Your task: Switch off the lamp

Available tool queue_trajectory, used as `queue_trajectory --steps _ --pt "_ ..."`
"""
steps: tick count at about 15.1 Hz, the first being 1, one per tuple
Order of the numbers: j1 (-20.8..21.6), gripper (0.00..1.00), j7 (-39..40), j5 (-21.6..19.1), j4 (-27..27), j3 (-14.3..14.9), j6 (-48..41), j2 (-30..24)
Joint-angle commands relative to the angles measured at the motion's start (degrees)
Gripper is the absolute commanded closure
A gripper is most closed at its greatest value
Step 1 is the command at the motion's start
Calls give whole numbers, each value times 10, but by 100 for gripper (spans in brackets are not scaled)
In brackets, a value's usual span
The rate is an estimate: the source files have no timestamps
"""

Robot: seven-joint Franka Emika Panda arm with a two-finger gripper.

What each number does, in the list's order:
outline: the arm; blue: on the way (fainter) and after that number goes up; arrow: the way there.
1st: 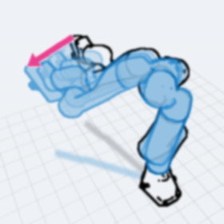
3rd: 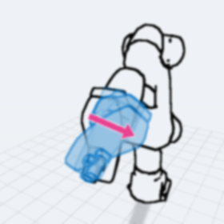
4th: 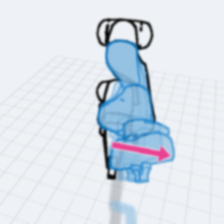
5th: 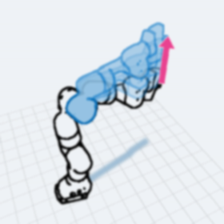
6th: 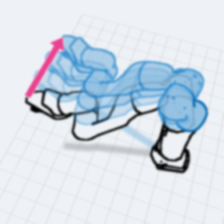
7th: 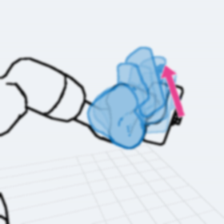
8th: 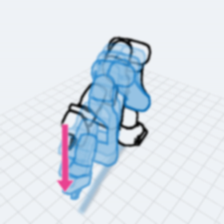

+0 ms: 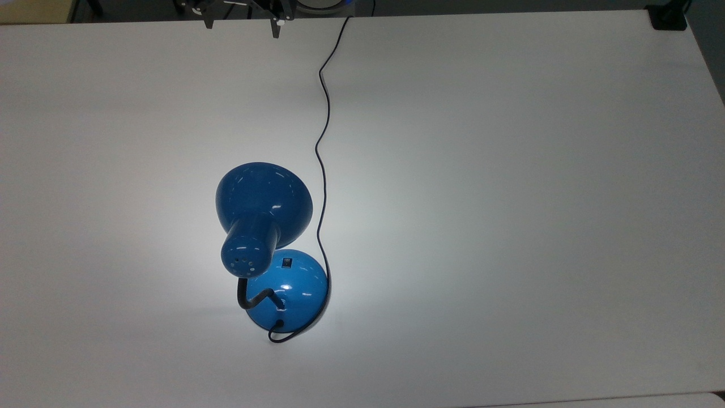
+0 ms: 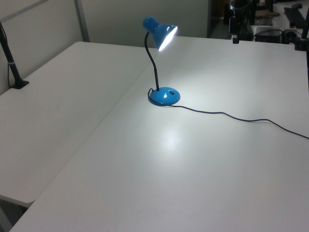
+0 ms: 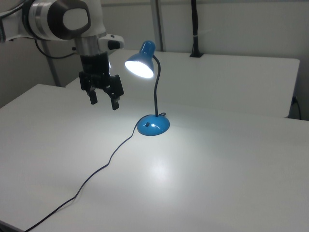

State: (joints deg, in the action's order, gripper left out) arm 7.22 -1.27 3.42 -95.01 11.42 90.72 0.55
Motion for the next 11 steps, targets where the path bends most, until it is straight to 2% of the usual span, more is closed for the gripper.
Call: queue_trajectory --steps 1,8,9,11 --pt "0 0 8 3 12 2 -11 7" --pt "1 0 11 3 12 1 9 16" --pt "1 3 11 3 11 1 16 16" --pt "1 34 14 1 9 1 43 21"
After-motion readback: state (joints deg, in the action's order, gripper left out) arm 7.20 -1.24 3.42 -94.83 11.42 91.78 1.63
